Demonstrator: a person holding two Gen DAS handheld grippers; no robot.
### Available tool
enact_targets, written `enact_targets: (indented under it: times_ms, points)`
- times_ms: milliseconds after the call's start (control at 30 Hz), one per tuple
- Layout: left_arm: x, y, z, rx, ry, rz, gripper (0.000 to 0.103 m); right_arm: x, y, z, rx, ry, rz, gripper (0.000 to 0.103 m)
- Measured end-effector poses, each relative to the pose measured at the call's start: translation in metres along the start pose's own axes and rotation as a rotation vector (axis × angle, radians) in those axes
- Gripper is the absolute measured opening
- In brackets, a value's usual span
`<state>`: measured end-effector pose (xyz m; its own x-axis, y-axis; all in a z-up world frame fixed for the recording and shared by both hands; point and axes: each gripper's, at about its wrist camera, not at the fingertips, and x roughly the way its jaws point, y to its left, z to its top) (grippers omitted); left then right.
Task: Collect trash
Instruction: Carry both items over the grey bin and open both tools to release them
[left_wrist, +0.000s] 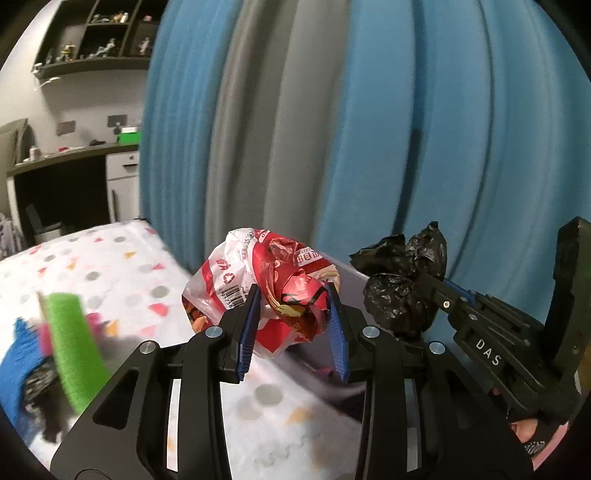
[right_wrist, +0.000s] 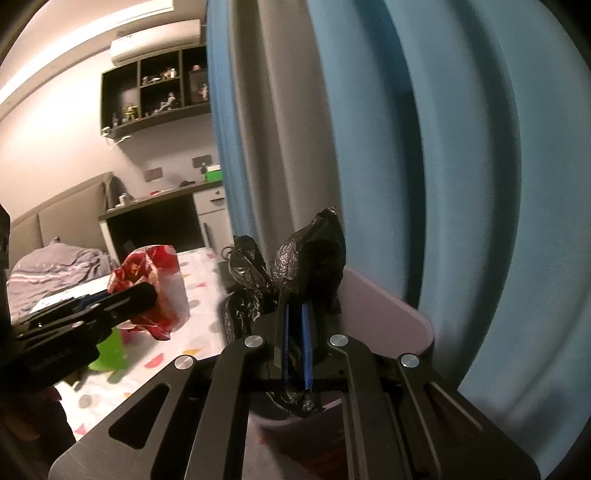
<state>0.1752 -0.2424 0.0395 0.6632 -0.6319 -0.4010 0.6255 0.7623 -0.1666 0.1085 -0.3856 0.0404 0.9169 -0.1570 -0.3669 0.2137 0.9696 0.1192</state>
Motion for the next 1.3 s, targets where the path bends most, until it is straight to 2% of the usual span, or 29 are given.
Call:
enact_targets:
  times_ms: [133,333,1067,1200,1300]
  points:
    - [0.031,-0.008,0.001,0.005,0.025,-0.031,0.034,0.012,-0.011,-0.002,0.012,0.017,-0.025,0.007]
    - [0.057,-0.009,-0.002,0.01,0.062,-0.058,0.034,0.03,-0.017,-0.005,0.021,0.04,-0.041,0.007]
    - [0.104,0.008,-0.008,-0.061,0.142,-0.137,0.036,0.057,-0.017,-0.006,0.031,0.087,-0.07,0.007]
    - [0.11,0.015,-0.01,-0.074,0.156,-0.136,0.044,0.059,-0.016,-0.007,0.029,0.094,-0.07,0.007]
    - [0.111,0.023,-0.011,-0.095,0.149,-0.125,0.065,0.061,-0.018,-0.004,0.036,0.096,-0.067,0.007]
